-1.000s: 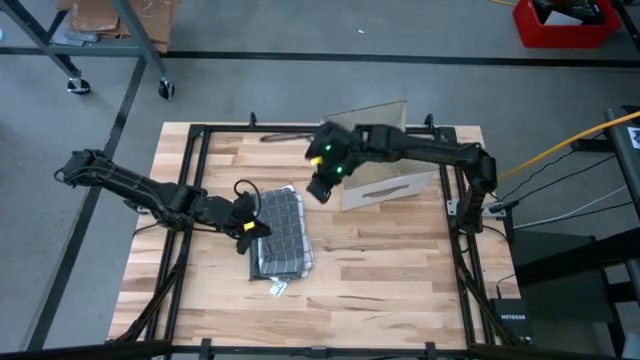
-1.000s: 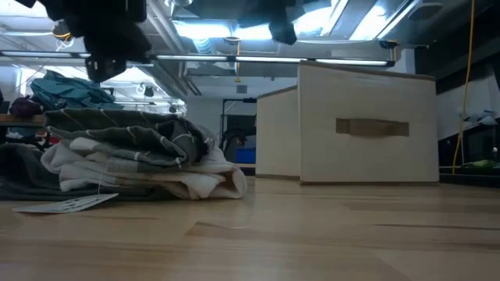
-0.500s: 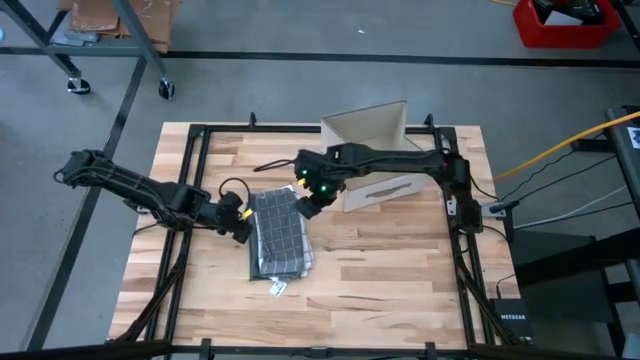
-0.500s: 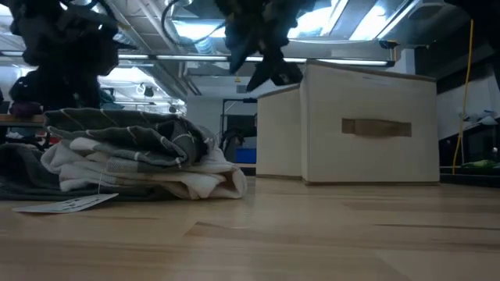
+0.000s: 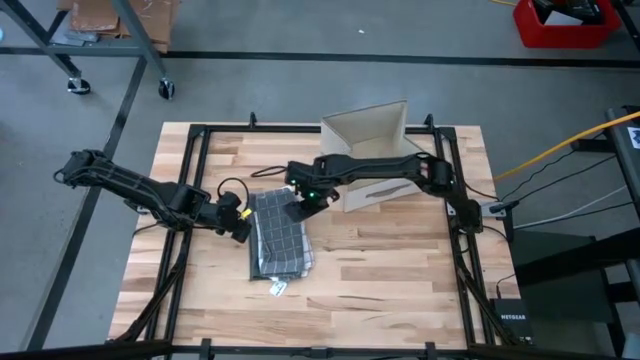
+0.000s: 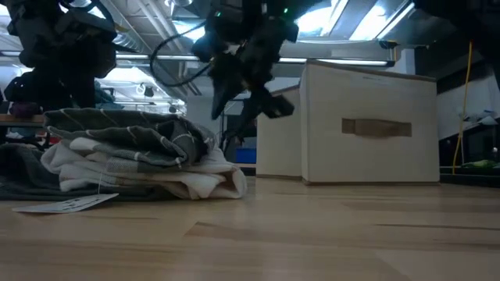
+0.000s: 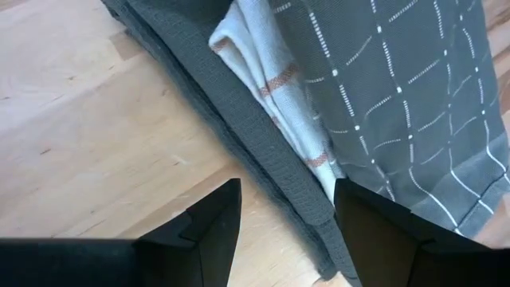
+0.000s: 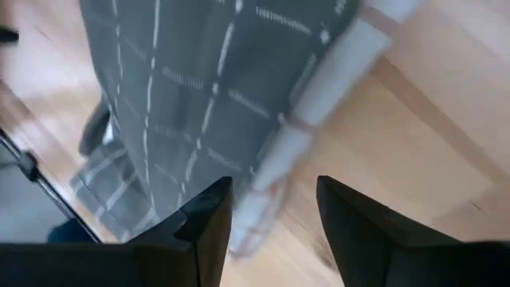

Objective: Fold towel
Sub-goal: Put the stacked kitchen towels into the organizer

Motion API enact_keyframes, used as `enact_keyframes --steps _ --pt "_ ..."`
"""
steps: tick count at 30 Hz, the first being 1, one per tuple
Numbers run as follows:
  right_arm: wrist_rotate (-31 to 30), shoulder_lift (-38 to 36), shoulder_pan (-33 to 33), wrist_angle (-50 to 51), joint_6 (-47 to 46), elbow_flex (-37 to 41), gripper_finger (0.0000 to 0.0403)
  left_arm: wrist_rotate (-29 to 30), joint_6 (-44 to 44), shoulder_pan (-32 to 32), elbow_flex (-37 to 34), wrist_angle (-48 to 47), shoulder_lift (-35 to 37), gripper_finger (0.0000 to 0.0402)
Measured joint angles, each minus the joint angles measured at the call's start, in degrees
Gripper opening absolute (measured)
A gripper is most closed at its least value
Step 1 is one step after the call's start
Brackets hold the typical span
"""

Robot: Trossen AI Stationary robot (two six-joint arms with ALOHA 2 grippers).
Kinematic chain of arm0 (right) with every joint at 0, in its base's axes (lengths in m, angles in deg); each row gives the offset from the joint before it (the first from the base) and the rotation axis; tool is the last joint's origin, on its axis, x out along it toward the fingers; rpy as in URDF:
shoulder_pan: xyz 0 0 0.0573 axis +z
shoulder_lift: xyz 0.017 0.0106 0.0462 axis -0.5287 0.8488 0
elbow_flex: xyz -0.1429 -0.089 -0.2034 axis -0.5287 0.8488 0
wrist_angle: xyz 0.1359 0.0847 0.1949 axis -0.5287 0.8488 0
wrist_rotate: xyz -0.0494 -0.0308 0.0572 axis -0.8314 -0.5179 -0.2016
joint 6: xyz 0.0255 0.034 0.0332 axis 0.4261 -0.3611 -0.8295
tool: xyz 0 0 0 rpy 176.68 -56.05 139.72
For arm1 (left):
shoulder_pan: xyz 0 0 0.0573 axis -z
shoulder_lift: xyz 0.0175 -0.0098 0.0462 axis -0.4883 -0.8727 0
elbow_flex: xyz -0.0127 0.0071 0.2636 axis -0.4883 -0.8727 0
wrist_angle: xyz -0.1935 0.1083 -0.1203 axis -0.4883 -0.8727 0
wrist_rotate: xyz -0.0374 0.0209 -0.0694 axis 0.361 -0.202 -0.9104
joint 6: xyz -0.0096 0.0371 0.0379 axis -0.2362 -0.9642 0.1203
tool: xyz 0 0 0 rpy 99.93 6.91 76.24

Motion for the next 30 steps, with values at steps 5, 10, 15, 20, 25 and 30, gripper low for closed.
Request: enact_keyframes --steps 5,10,15,20,25,30 --pt "0.9 3.0 0.0 -5.0 -2.8 0.0 0.0186 0.2 2.9 0.0 -0.3 0.5 0.0 0.0194" --pt "-0.6 5.1 0.0 -4.8 -2.9 0.0 0.0186 0.3 8.4 0.0 -3.4 1.2 0.0 0.0194" --pt "-6.6 5.4 0.0 -5.1 -2.9 0.0 0.0186 0.3 10.4 0.0 -8.3 9.0 0.0 0.0194" --pt "-9.4 5.4 -0.2 -5.2 -2.9 0.0 0.0186 2.6 10.7 0.0 -11.7 16.9 0.0 0.0194" --pt "-10.1 6.5 -0.1 -6.8 -3.8 1.8 0.0186 3.8 14.1 0.0 -13.3 17.0 0.0 0.0194" --pt "-6.8 8.6 -0.1 -10.9 -6.4 2.6 0.0186 3.8 14.8 0.0 -13.9 16.7 0.0 0.0194"
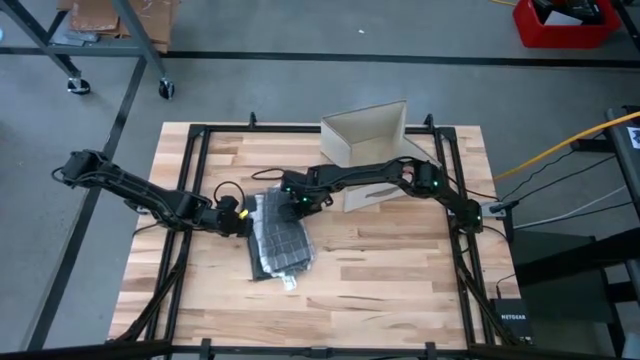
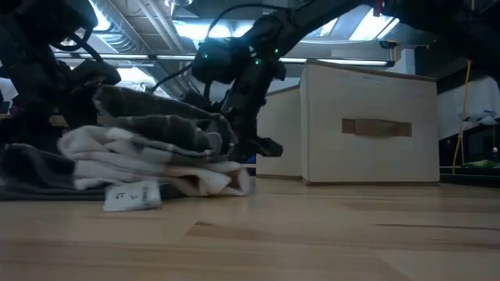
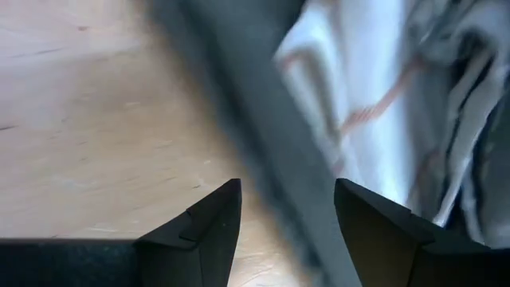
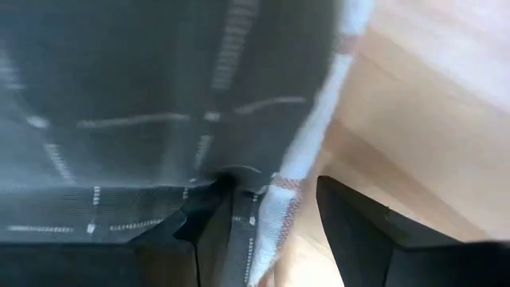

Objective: Fold towel
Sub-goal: Put the stacked kitchen towels into the organizer

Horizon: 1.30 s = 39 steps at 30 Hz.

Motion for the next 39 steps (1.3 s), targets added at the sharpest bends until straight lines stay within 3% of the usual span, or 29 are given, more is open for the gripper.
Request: enact_keyframes --steps 8,23,32,39 --pt "4.2 2.1 0.0 -9.1 -4.0 0.1 0.0186 0.2 0.2 0.0 0.0 -0.5 0.0 0.0194" --pt "6.4 2.2 0.1 -8.9 -3.2 0.0 0.0186 -5.3 4.3 0.1 0.0 -6.6 0.0 0.0194" --pt "5.8 2.4 2.9 -12.5 -4.2 0.1 0.0186 -4.1 4.3 -2.1 0.0 -1.6 -0.7 0.0194" --pt "5.5 2.6 5.6 -18.3 -4.3 0.3 0.0186 -4.3 2.5 -1.9 0.0 6.5 -7.8 0.0194"
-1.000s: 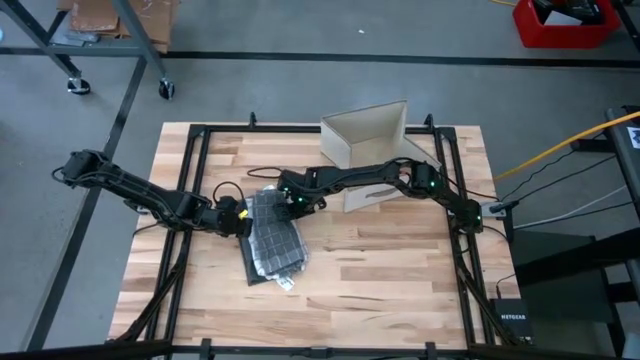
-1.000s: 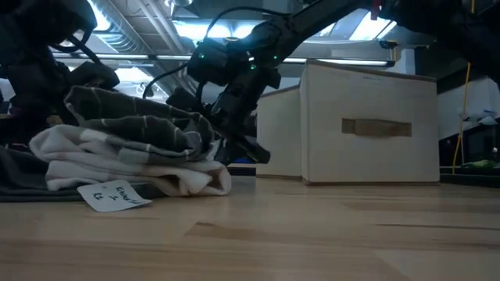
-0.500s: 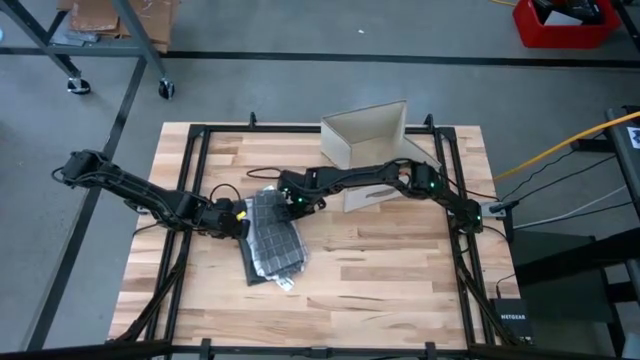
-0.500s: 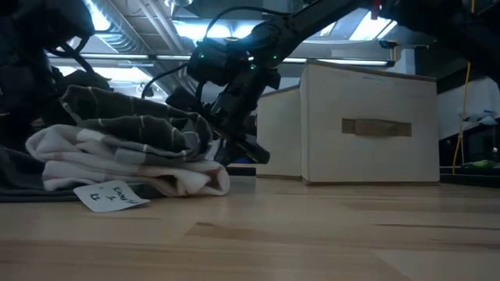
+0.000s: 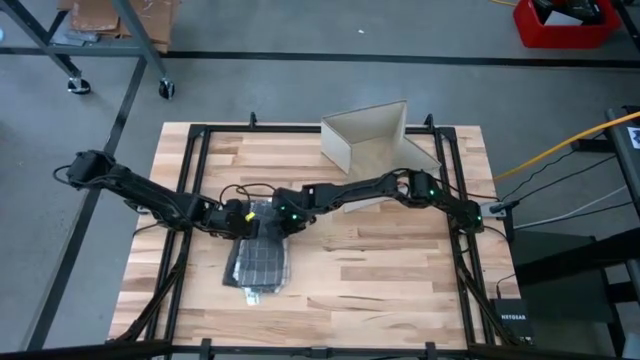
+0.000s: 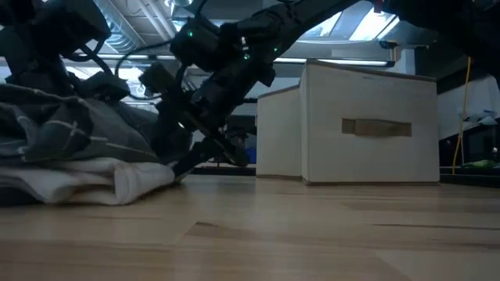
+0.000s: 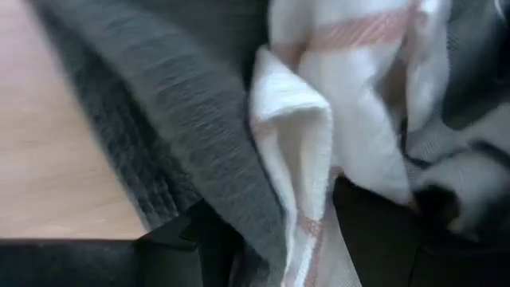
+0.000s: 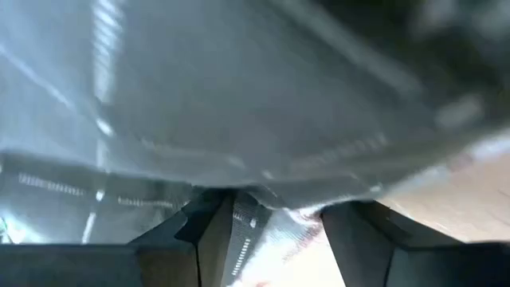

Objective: Fold towel
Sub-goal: Put the stacked kitchen towels into the organizer

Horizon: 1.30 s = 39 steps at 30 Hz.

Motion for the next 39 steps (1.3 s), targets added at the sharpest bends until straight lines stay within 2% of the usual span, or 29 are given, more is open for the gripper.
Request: enact_keyframes --steps 6,15,20,27,31,34,39 --pt "-6.9 0.2 1.2 -1.4 1.5 0.0 0.0186 -2.3 -0.2 1.4 0.3 6.8 -5.7 0.0194" --pt "0.5 3.3 1.8 -7.9 -2.6 -0.3 0.0180 -3.5 -1.0 2.5 0.1 7.9 -6.4 0.0188" --pt "0.5 3.5 1.9 -9.7 -1.8 -0.2 0.0131 -3.5 0.1 2.9 0.0 8.5 -6.5 0.0152" --pt "0.6 3.7 2.0 -14.0 1.9 0.0 0.0018 -3.9 0.5 4.4 -0.2 11.3 -6.4 0.0068" --pt "0.7 3.7 2.1 -16.0 2.5 0.1 0.0030 -4.3 0.5 4.8 -0.3 12.9 -6.3 0.0024" --pt "1.1 3.6 2.1 -16.4 2.9 0.1 0.0038 -4.3 -0.1 4.8 -0.3 13.6 -5.6 0.0023" --pt "1.1 3.0 2.0 -15.5 3.7 -0.5 0.0015 -3.9 -1.5 4.8 0.0 13.0 -3.9 0.0024"
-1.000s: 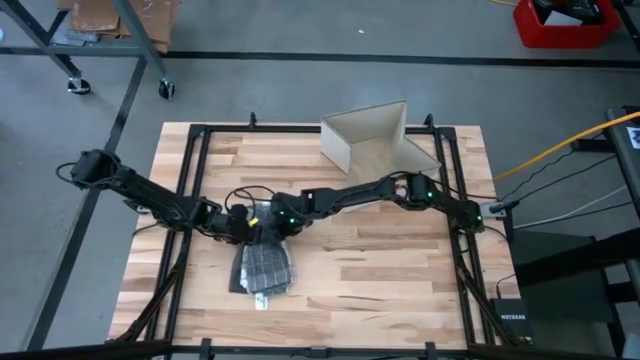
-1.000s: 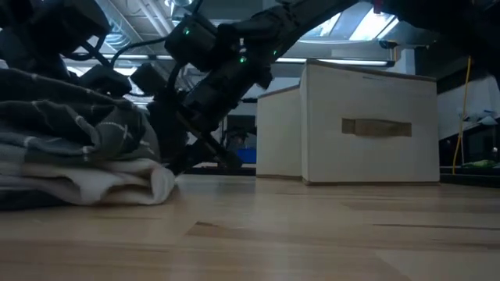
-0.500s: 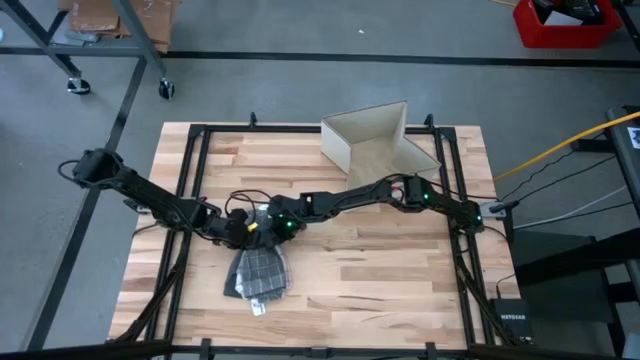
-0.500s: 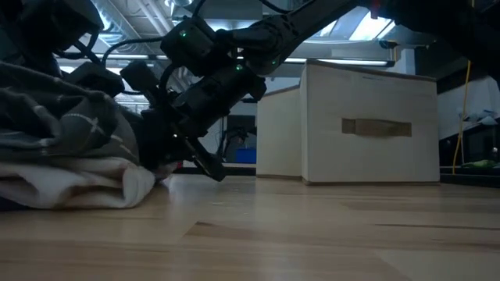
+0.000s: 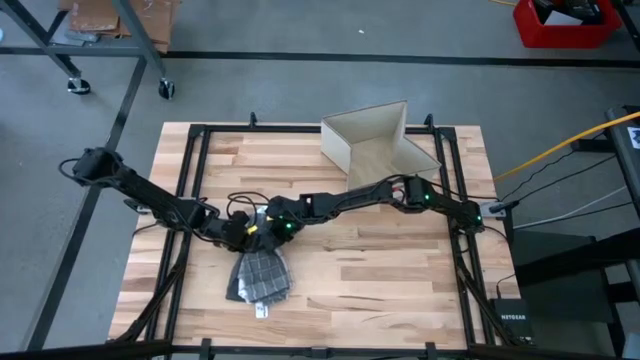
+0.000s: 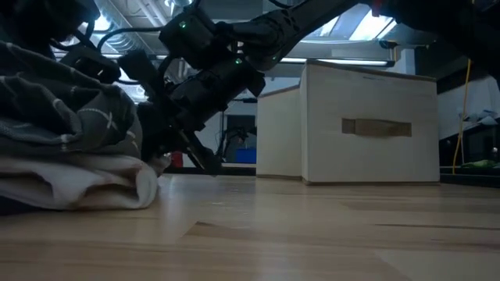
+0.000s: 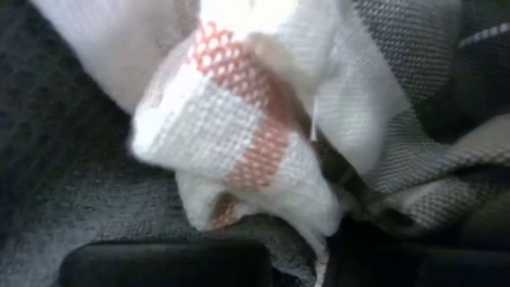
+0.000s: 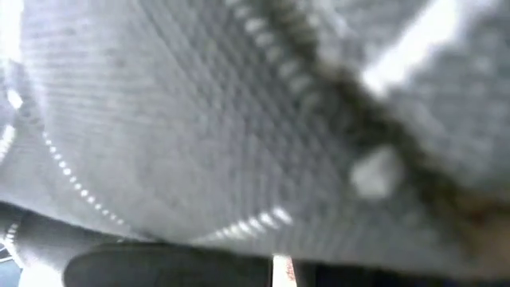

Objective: Fold towel
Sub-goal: Put the stacked kitchen towels into the organizer

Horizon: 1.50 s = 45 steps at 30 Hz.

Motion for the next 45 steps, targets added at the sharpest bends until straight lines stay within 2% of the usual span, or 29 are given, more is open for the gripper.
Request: enact_keyframes --steps 10,19,25,32,45 --pt "-0.5 -3.5 -0.4 3.2 1.3 -0.3 0.0020 2.8 -1.0 -0.1 0.3 -1.7 5.4 0.0023" --pt "-1.8 -7.0 -1.8 3.8 1.8 -0.5 0.0020 9.3 -1.7 -1.3 0.3 -2.7 9.8 0.0023" --pt "-1.9 -10.1 -3.3 3.5 4.1 -0.5 0.0017 10.4 -5.8 -4.5 0.3 0.8 11.5 0.0023" --pt "-1.1 -12.6 -5.4 5.7 4.3 -0.6 0.0019 11.2 -10.5 -9.0 2.7 0.1 11.7 0.0023" --pt "-2.4 -19.0 -9.9 6.9 5.9 -0.8 0.0020 10.7 -17.5 -18.0 11.2 -1.1 11.9 0.0022"
